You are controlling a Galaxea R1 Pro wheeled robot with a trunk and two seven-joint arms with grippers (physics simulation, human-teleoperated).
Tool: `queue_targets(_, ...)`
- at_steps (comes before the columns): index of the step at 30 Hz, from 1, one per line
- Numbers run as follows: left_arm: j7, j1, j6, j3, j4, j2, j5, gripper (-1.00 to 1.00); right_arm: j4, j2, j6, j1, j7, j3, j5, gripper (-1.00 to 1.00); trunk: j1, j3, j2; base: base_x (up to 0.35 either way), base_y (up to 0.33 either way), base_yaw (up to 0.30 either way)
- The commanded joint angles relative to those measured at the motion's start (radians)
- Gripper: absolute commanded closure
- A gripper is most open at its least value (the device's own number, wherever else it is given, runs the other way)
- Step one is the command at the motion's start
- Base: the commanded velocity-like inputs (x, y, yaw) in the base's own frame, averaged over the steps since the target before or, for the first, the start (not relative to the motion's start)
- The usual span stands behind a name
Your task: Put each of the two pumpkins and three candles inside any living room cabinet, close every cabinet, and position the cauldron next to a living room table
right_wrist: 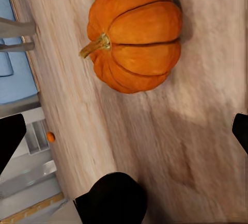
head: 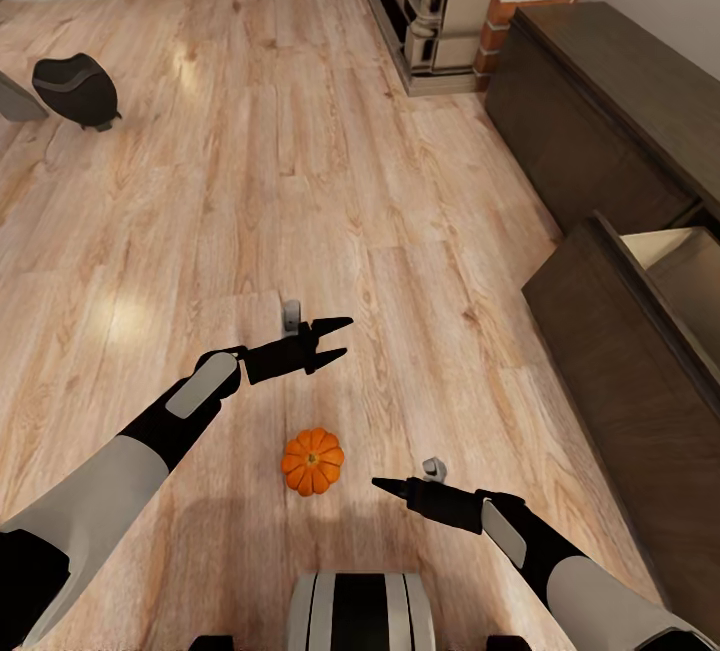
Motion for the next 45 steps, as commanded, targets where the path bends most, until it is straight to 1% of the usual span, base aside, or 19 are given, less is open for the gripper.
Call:
queue_targets(1,0.0,0.001,0.0,0.0,-0.003,0.0,0.0,-1.0,0.0,0.0,0.0,0.0,0.0,0.0,0.0,-1.0,0.0,-0.004,0.0,0.0,0.0,0.0)
queue_targets(5,0.0,0.001,-0.001,-0.003,-0.05,0.001,-0.001,-1.0,0.0,0.0,0.0,0.0,0.0,0.001,0.0,-1.0,0.002,-0.019,-0.001,0.0,0.0,0.0)
queue_targets(14,0.0,0.001,-0.003,-0.004,-0.067,0.002,-0.002,-1.0,0.0,0.0,0.0,0.0,0.0,0.001,0.0,-1.0,0.006,-0.054,-0.003,0.0,0.0,0.0)
queue_targets(21,-0.014,0.003,-0.01,-0.004,-0.067,0.008,-0.001,-1.0,0.0,0.0,0.0,0.0,0.0,0.001,0.0,-1.0,0.006,-0.054,-0.003,0.0,0.0,0.0)
queue_targets(28,-0.051,0.008,-0.014,-0.005,-0.058,0.012,-0.001,-1.0,0.0,0.0,0.0,0.0,0.0,0.001,0.0,-1.0,0.006,-0.054,-0.003,0.0,0.0,0.0)
queue_targets(31,-0.067,0.009,-0.016,-0.005,-0.056,0.014,-0.009,-1.0,0.0,0.0,0.0,0.0,-0.001,0.001,0.0,-1.0,0.006,-0.054,-0.003,0.0,0.0,0.0)
queue_targets(40,-0.072,0.009,-0.017,-0.007,-0.052,0.016,-0.013,-1.0,0.0,0.002,0.0,0.0,-0.001,0.002,0.001,-1.0,0.006,-0.054,-0.003,0.011,0.003,0.0)
queue_targets(45,-0.072,0.011,-0.017,-0.007,-0.051,0.017,-0.014,-1.0,0.0,0.002,-0.003,0.0,-0.003,0.003,0.001,-1.0,0.006,-0.054,-0.003,0.22,0.119,0.0)
